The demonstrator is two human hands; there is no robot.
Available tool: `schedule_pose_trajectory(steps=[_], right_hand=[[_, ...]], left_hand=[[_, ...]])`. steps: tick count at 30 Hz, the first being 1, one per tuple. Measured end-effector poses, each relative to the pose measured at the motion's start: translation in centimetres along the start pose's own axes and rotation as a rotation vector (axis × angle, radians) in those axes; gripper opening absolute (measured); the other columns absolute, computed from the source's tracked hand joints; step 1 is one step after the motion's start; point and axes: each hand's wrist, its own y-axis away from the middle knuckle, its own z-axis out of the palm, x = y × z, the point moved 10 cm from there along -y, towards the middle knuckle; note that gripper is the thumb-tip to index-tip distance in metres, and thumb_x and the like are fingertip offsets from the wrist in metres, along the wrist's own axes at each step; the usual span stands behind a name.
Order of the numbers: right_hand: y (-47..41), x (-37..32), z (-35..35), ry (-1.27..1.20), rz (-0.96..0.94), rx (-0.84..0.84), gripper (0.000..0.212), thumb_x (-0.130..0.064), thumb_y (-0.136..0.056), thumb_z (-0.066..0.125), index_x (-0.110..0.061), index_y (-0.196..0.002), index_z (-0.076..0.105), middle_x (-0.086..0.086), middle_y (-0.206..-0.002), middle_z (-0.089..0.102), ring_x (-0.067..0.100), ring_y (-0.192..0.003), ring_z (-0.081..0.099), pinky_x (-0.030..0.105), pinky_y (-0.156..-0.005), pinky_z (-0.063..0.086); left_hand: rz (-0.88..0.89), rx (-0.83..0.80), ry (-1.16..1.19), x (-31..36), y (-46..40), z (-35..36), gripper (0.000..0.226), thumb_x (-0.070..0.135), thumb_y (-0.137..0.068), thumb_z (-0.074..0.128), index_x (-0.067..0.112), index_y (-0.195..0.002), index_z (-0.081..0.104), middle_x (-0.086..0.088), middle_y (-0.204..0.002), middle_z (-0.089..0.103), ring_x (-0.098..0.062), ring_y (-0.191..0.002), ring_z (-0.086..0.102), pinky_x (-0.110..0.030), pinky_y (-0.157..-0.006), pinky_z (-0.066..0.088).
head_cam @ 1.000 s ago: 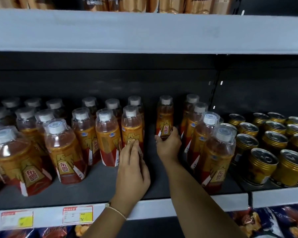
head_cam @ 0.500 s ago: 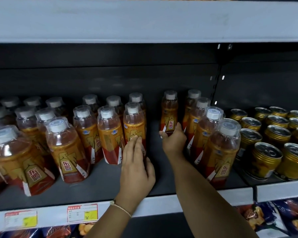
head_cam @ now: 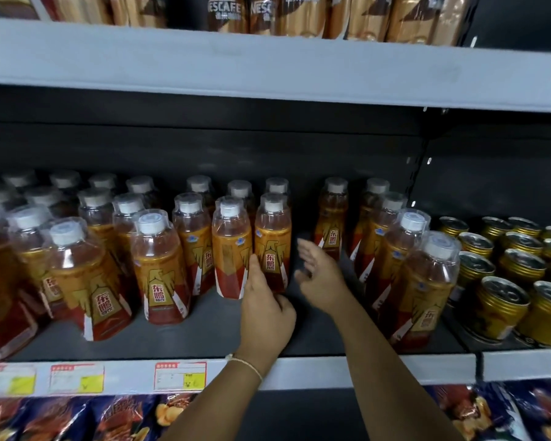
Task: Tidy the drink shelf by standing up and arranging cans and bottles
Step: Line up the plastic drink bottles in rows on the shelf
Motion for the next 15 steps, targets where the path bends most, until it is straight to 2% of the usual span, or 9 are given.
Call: schedule_pose_trajectory(steps=[3, 6, 10, 13, 15], right_hand=[[0.2, 0.1, 2.2, 0.017, -0.006, -0.132, 0.075, 0.002, -0.085, 0.075, -0.018, -0.150, 0.043, -0.001, -0.147, 0.053, 0.009, -0.139, 0.044, 0.030, -0.117, 0.032], [0.0, 0.0, 2.3, 0.000, 0.008, -0.088, 0.072, -0.002, -0.079, 0.082, -0.017, -0.142, 0.049, -0.004, -0.135, 0.062, 0.009, -0.129, 0.054, 0.035, -0.114, 0.040], [0.3, 0.0, 1.7, 0.009, 0.025, -0.033, 0.070, -0.003, -0.083, 0.079, -0.013, -0.145, 0.047, -0.002, -0.136, 0.062, 0.010, -0.128, 0.055, 0.035, -0.113, 0.042], [0.8, 0.4, 1.1, 0.026, 0.043, -0.031, 0.058, -0.004, -0.087, 0.075, -0.030, -0.134, 0.052, -0.021, -0.122, 0.061, -0.012, -0.112, 0.054, 0.030, -0.110, 0.042], [1.4, 0.7, 0.4, 0.057, 0.049, -0.027, 0.055, -0.006, -0.089, 0.073, -0.045, -0.121, 0.051, -0.029, -0.114, 0.060, -0.017, -0.107, 0.052, 0.028, -0.107, 0.042]], left_hand=[[-0.035, 0.028, 0.076, -0.3, -0.2, -0.5, 0.077, -0.008, -0.082, 0.051, 0.005, -0.153, 0.022, -0.011, -0.146, 0.045, -0.023, -0.137, 0.041, -0.031, -0.114, 0.032], [-0.064, 0.057, 0.166, -0.6, -0.3, -1.0, 0.072, -0.011, -0.084, 0.048, 0.006, -0.151, 0.027, -0.009, -0.146, 0.047, -0.020, -0.137, 0.041, -0.036, -0.115, 0.034], [-0.078, 0.053, 0.213, -0.8, -0.4, -1.0, 0.068, -0.013, -0.085, 0.046, 0.004, -0.150, 0.031, -0.010, -0.145, 0.047, -0.018, -0.137, 0.043, -0.036, -0.115, 0.035], [-0.070, 0.080, 0.205, -1.0, -0.3, -1.4, 0.058, -0.010, -0.090, 0.047, 0.003, -0.146, 0.037, -0.011, -0.139, 0.051, -0.016, -0.127, 0.050, -0.028, -0.109, 0.039], [-0.027, 0.084, 0.180, -0.8, -0.4, -1.5, 0.045, -0.003, -0.095, 0.048, 0.003, -0.140, 0.046, -0.011, -0.132, 0.054, -0.019, -0.121, 0.054, -0.035, -0.107, 0.043]])
